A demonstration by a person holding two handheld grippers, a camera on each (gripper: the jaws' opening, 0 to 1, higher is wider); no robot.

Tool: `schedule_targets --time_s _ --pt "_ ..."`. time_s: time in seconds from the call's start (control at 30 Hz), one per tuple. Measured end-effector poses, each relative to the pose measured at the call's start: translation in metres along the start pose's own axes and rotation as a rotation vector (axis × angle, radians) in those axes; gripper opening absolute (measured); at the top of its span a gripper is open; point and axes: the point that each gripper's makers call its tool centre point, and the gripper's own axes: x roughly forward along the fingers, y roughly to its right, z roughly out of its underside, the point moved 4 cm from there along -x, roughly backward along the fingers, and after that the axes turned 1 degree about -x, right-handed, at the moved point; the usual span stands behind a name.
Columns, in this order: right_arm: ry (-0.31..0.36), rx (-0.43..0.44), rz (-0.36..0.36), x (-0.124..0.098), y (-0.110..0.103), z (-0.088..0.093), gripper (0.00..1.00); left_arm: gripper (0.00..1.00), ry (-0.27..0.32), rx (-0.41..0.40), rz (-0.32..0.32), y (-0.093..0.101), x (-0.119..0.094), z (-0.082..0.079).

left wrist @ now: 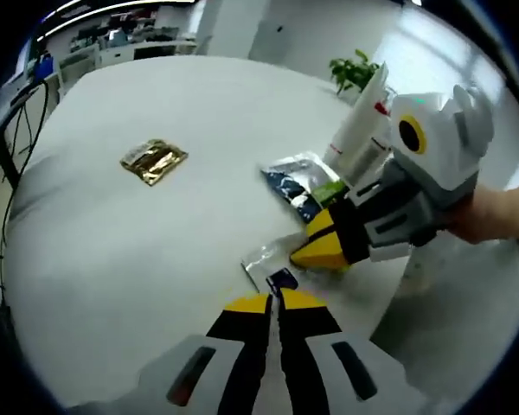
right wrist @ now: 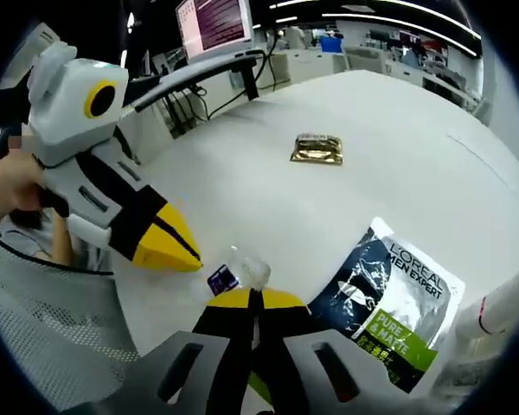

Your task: Arrange the skincare products in the storage area until every visible bottle or jar stands upright without overlapping.

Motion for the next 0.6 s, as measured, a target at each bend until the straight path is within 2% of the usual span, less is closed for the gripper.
schedule_targets --time_s 0.07,0.2,0.23,0.43,0.53,0.6 --pt "-0.002 -0.017 0.002 0.001 0.001 0.000 0.01 0.16 0.035 0.066 0.013 0.007 0.002 -0.006" --pt "0.003 -0.029 0.009 0.001 -0.001 0.001 0.01 0.20 0.074 0.270 0.004 0.013 0.012 -0.011" --pt "0.003 -0.029 0.010 0.001 -0.001 0.001 0.01 0.19 0.057 0.324 -0.005 0.014 0.014 -0.009" --pt "0.000 -0.038 0.011 0.001 -0.001 0.001 0.01 0.23 0.004 0.362 -0.023 0.015 0.024 -0.003" --pt "-0.001 -0.045 0.011 0.001 -0.002 0.001 0.01 0.23 -0.035 0.380 -0.026 0.014 0.027 0.002" --pt "-0.005 -0.054 0.013 0.001 -0.002 0.001 0.01 0.23 -0.029 0.376 -0.030 0.013 0.027 0.002"
